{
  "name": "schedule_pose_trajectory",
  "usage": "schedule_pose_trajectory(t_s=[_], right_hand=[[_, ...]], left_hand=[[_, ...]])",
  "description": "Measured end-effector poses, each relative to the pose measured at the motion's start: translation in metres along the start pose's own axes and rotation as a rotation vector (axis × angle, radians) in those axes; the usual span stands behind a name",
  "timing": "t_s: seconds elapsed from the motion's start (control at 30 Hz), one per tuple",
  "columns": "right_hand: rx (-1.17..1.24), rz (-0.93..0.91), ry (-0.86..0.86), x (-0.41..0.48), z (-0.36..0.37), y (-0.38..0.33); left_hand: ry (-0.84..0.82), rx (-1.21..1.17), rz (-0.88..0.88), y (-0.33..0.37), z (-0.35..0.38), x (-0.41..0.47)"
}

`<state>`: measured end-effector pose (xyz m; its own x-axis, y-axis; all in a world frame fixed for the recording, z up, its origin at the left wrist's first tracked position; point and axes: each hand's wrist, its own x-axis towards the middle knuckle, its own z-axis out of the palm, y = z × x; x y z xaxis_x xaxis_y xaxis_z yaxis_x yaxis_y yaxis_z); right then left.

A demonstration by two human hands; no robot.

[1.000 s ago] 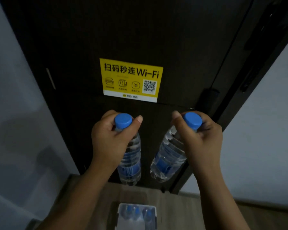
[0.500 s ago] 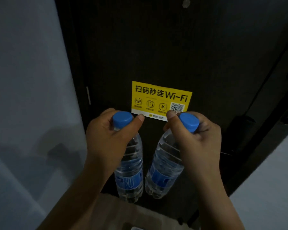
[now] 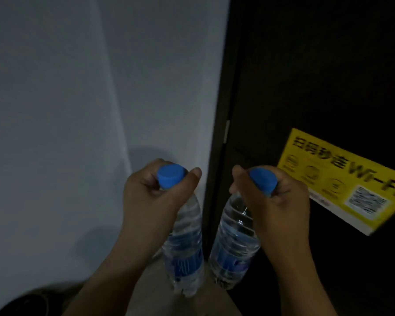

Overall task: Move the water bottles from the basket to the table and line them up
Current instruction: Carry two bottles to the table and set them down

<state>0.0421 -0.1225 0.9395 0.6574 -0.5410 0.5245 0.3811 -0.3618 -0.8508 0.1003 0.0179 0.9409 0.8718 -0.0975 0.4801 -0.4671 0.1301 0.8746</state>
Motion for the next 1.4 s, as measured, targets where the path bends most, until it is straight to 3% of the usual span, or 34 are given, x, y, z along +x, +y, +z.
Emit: schedule_pose_trajectory(t_s=[0.4,0.9,1.4], right_hand=[[0.209,-0.095,-0.447,-0.035,0.154,-0.027],[0.484,-0.197,-0.892,-0.175,0.34,-0.113],[0.92,-0.212,-1.444,-0.27,0.502,-0.166]], left_hand=[[0.444,0.323,0.041,0.032,-0.152,-0.03],[0.902,0.597,0.046,0.09,-0.359,-0.12],[1.471,1.009,-0.051,0.115,-0.453,-0.167]])
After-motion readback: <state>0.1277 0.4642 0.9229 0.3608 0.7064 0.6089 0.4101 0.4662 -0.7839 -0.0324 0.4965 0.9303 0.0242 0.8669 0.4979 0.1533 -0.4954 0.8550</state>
